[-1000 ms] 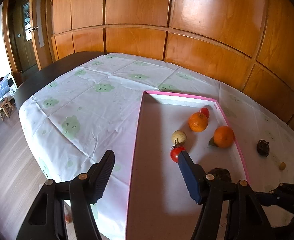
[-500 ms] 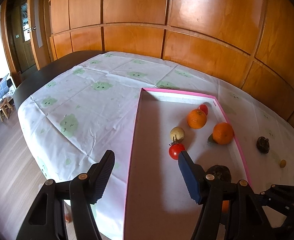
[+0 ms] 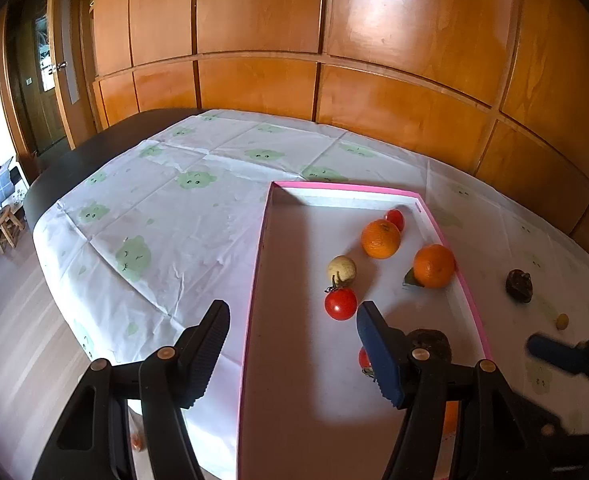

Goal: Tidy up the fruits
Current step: 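Carry the small orange over the tray and open the right gripper, then move the left gripper to the dark brown round fruit and close on it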

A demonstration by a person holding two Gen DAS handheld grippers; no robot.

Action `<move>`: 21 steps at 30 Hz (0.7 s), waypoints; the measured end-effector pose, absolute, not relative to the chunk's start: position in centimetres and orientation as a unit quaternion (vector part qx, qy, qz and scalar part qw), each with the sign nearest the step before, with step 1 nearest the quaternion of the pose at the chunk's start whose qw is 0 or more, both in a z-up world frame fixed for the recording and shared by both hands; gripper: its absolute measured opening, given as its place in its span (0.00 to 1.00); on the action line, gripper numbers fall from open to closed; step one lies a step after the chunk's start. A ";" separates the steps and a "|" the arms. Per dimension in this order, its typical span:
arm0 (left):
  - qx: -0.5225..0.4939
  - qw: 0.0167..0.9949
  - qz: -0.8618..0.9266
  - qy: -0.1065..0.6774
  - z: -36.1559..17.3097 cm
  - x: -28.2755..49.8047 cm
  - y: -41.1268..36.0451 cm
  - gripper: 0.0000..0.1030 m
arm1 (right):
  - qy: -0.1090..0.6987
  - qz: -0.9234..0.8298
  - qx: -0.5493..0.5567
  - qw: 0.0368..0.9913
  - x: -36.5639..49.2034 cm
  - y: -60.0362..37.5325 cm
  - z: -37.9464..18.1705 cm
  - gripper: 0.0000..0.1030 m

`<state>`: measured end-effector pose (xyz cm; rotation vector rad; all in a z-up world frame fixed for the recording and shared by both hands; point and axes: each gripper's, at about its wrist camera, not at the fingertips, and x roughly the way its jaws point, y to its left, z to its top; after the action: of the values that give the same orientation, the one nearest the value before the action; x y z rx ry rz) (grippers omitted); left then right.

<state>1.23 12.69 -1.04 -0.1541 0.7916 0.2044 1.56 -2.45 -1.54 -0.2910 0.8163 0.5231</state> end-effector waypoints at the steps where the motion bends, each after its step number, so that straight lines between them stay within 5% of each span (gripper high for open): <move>1: -0.074 0.915 0.098 0.384 -1.0 1.2 12.6 0.65 | 0.388 0.250 -0.135 0.877 1.5 -2.8 -1.4 0.55; 5: -0.066 0.917 0.094 0.383 -0.9 1.1 12.1 0.65 | 0.390 0.248 -0.123 0.878 1.6 -4.1 -1.0 0.65; 21: -0.037 0.921 0.053 0.385 -0.4 1.2 8.7 0.68 | 0.404 0.183 -0.076 0.893 3.5 -10.9 -0.1 0.65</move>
<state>1.15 8.75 -0.39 -0.0765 0.7912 0.1087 3.46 -10.95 -0.06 -0.1582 0.8384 0.3789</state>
